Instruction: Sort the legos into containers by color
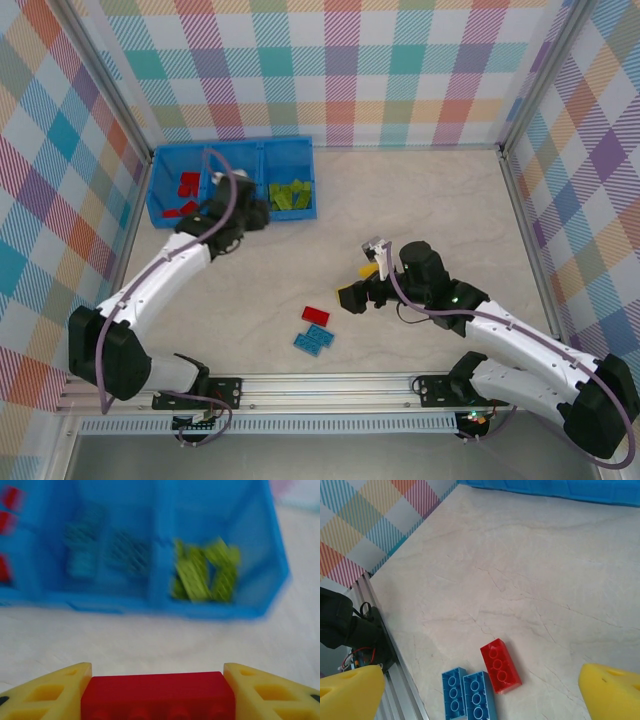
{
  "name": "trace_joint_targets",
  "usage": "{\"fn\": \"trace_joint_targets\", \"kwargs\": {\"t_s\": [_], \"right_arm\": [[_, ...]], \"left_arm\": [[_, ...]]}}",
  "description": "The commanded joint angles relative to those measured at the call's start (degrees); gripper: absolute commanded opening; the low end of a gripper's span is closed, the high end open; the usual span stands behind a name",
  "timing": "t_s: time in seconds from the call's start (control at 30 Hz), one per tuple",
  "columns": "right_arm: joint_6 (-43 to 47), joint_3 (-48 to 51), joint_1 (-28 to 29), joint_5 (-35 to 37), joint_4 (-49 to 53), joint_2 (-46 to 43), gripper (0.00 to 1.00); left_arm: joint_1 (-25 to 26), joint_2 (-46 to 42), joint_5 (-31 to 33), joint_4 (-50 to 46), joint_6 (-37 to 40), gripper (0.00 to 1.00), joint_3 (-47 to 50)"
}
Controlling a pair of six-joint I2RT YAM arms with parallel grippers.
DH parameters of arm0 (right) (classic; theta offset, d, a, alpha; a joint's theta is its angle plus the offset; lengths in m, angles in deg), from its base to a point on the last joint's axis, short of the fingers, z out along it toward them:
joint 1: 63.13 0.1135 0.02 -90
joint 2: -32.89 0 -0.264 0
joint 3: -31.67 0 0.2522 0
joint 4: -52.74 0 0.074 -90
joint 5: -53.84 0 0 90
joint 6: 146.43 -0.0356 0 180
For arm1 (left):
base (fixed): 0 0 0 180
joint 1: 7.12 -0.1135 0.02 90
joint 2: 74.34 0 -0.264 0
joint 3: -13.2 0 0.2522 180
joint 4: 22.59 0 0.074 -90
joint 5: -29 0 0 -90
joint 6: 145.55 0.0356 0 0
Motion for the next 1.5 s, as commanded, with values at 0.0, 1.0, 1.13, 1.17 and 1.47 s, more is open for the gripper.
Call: {"fn": "trace_joint_targets", "kwargs": {"t_s": [0.0, 1.0, 1.13, 1.17, 1.47], "right_arm": [[0.95, 0.77, 0.19, -2.4, -3.61, -0.82, 1.0], [2.21, -3.3, 6.06, 10.0, 4.31, 4.67, 1.0], [1.63, -3.71, 11.59, 11.26, 3.93, 8.65, 1.0], [1.8, -3.77, 13.06, 11.77, 3.62, 9.61, 1.0], [9.68, -4.07, 25.0, 17.17, 5.44, 19.8, 0.9]], "left_arm": [[-10.04, 1.82, -2.35, 3.3, 0.93, 0.53, -3.8], [-21.39, 2.04, -21.97, 5.67, -7.04, 0.92, -11.64], [-9.51, -9.15, -21.52, 2.28, 0.94, 0.95, -5.86], [-7.36, -11.73, -23.16, 1.87, 2.27, 0.96, -3.74], [4.76, -27.96, -30.11, -15.96, 22.07, 1.0, 2.68]]}}
